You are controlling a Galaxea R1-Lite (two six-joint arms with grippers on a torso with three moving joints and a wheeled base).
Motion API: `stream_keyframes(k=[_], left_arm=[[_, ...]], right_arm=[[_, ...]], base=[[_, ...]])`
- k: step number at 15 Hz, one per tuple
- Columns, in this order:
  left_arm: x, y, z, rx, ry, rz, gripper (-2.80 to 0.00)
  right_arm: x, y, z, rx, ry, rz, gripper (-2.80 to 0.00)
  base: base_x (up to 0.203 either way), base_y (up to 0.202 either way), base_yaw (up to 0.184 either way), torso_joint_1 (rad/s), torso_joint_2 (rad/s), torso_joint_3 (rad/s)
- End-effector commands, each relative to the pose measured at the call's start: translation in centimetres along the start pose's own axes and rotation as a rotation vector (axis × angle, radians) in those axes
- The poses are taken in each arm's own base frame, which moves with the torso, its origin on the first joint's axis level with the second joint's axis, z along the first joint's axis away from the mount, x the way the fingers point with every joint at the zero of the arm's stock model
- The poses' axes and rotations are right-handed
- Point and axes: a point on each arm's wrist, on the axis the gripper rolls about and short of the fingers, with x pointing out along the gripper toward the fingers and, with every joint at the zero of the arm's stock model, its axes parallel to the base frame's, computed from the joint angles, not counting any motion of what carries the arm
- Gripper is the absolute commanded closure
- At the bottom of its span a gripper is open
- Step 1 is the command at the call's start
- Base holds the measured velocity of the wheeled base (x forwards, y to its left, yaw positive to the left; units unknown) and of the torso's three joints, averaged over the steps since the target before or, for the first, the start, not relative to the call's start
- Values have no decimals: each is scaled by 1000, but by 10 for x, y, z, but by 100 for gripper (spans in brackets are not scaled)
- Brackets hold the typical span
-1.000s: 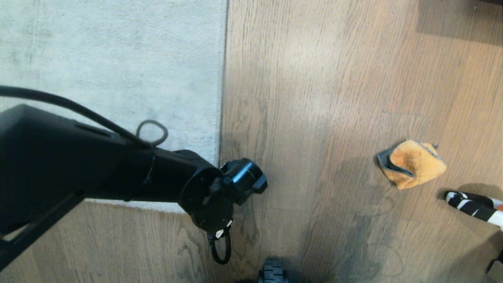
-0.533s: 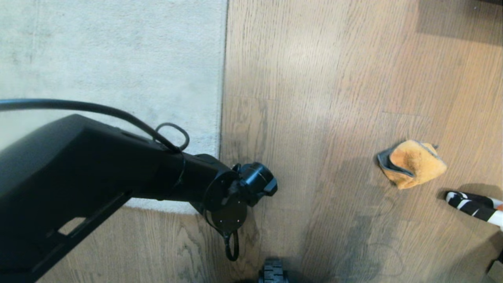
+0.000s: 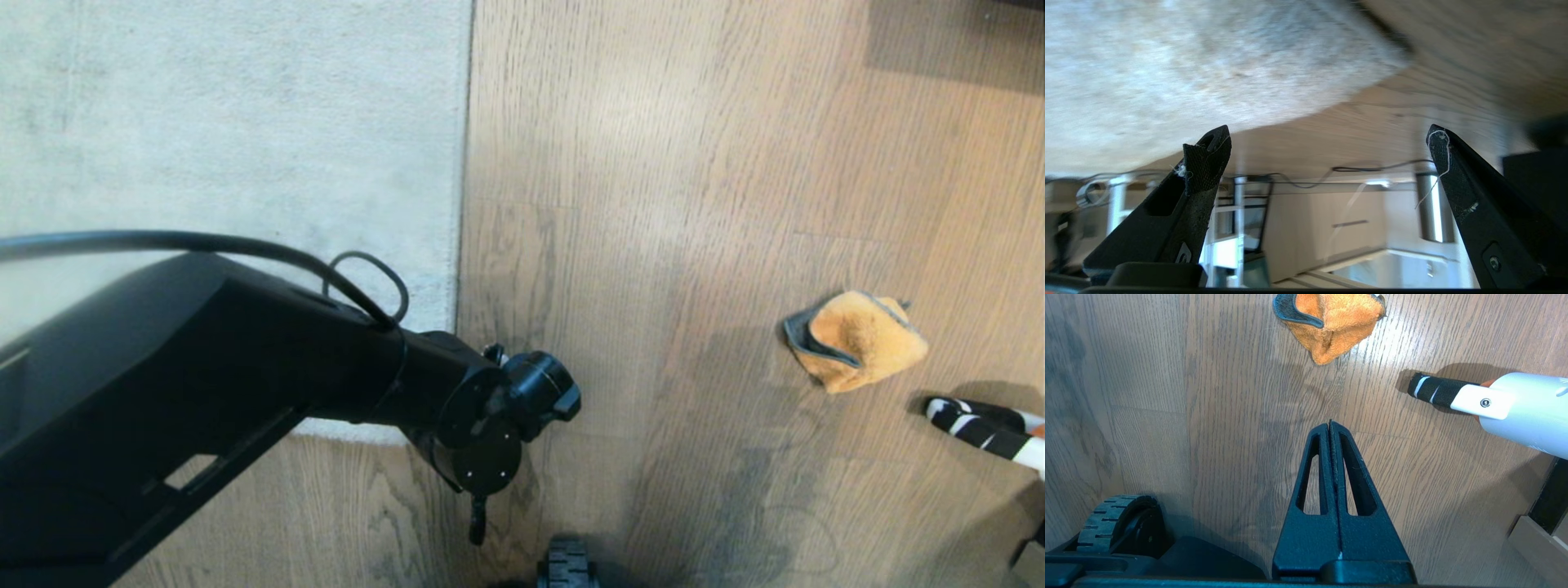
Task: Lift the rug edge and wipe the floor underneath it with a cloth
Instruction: Lift up the carpet
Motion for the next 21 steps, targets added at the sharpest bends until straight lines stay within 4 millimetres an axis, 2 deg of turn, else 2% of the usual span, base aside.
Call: stream_keyframes(k=[1, 4, 11, 15, 21], left_arm=[[0, -2, -2, 12, -4, 70, -280], [4, -8, -1, 1, -15, 126, -280], [7, -30, 3, -35, -56, 124, -280], [8, -34, -1, -16, -57, 176, -280], [20, -45, 3, -60, -78, 213, -280]], right_arm=[[0, 0, 0, 0, 1, 0, 0], [0, 0, 0, 0, 1, 0, 0], [0, 0, 0, 1, 1, -1, 0], [0, 0, 0, 1, 1, 0, 0], [0, 0, 0, 1, 1, 0, 0]], base=[[0, 0, 0, 0, 0, 0], [0, 0, 0, 0, 0, 0], [0, 0, 0, 0, 0, 0], [0, 0, 0, 0, 0, 0], [0, 0, 0, 0, 0, 0]])
